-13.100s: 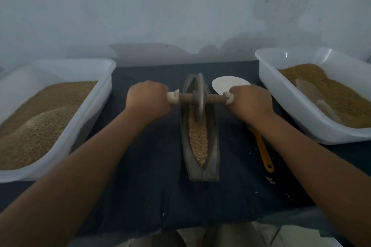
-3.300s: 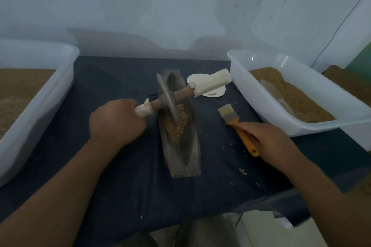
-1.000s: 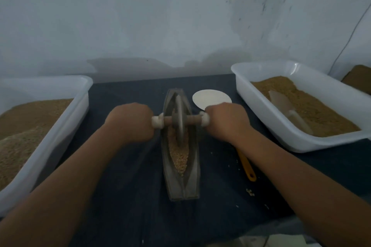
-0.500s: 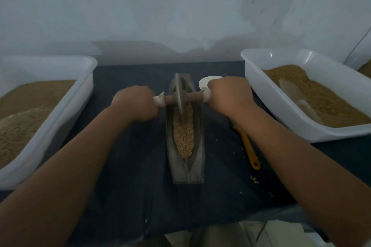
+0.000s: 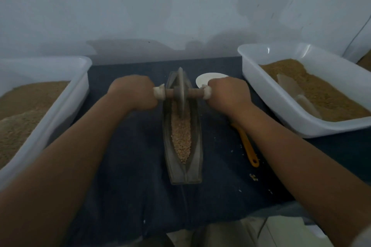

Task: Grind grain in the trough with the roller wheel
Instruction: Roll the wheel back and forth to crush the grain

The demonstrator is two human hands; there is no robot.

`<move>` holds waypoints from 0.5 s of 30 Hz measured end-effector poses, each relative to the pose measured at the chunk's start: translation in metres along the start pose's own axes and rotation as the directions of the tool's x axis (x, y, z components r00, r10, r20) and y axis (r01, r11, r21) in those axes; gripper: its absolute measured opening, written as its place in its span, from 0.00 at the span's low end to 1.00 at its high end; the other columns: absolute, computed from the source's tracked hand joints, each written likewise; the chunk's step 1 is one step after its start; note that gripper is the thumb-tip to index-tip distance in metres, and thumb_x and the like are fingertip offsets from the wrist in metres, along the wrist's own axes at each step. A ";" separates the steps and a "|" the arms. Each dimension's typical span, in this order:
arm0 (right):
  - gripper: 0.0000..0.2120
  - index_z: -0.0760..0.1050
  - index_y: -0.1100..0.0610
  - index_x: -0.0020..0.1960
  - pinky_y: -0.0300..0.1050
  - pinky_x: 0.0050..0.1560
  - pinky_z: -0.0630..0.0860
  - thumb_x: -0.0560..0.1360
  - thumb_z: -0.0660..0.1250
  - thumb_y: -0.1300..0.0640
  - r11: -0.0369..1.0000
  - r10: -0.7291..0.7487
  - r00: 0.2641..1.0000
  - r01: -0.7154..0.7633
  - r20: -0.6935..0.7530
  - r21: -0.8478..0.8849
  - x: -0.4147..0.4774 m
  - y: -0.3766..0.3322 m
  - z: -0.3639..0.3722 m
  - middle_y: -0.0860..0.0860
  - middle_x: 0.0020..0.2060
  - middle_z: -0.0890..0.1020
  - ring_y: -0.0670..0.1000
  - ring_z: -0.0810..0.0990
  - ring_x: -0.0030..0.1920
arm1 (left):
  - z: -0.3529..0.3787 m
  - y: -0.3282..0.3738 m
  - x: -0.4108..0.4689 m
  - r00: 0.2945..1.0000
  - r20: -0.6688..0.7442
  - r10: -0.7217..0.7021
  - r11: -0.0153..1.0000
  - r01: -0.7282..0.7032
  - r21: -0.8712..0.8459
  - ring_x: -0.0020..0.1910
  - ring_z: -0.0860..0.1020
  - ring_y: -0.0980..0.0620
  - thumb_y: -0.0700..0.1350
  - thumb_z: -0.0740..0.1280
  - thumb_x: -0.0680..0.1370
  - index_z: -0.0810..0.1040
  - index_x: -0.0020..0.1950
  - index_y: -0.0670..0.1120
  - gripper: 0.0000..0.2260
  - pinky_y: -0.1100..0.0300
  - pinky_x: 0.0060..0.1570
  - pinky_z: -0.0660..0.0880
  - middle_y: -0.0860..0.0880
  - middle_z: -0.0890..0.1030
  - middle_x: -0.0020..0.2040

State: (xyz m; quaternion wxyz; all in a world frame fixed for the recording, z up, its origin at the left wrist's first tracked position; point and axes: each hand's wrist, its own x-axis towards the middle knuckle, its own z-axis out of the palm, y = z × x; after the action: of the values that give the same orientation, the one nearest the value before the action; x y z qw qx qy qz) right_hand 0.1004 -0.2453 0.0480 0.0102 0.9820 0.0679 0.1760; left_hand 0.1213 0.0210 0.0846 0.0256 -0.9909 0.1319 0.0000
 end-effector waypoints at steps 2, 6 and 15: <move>0.18 0.69 0.48 0.35 0.48 0.36 0.75 0.81 0.60 0.42 1.000 -0.011 1.000 0.011 0.017 -0.005 -0.009 0.002 -0.002 0.46 0.30 0.75 0.51 0.78 0.33 | -0.004 0.000 -0.003 0.995 0.083 0.048 0.999 -0.048 -0.003 0.41 0.79 0.44 0.52 0.69 0.74 0.75 0.37 0.49 0.10 0.53 0.44 0.79 0.50 0.78 0.38; 0.15 0.67 0.45 0.33 0.41 0.27 0.66 0.72 0.59 0.36 0.994 -0.104 0.993 0.104 0.053 -0.013 -0.063 0.009 -0.008 0.43 0.26 0.71 0.43 0.70 0.26 | 0.006 -0.008 -0.046 0.962 0.197 0.189 0.981 -0.193 0.003 0.34 0.79 0.54 0.51 0.70 0.72 0.77 0.35 0.50 0.08 0.61 0.32 0.71 0.54 0.79 0.34; 0.17 0.70 0.48 0.35 0.44 0.32 0.67 0.80 0.61 0.43 0.999 0.003 1.000 -0.003 -0.001 -0.036 -0.005 0.002 -0.002 0.47 0.31 0.76 0.48 0.72 0.30 | 0.010 -0.005 -0.002 0.995 -0.093 0.025 0.996 -0.017 0.088 0.39 0.79 0.46 0.57 0.66 0.73 0.74 0.36 0.50 0.12 0.53 0.41 0.77 0.52 0.78 0.38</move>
State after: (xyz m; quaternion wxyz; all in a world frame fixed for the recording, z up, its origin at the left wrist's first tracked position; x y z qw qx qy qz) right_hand 0.0953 -0.2481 0.0481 0.0275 0.9817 0.0631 0.1778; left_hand 0.1202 0.0267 0.0748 0.0626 -0.9863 0.1434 -0.0522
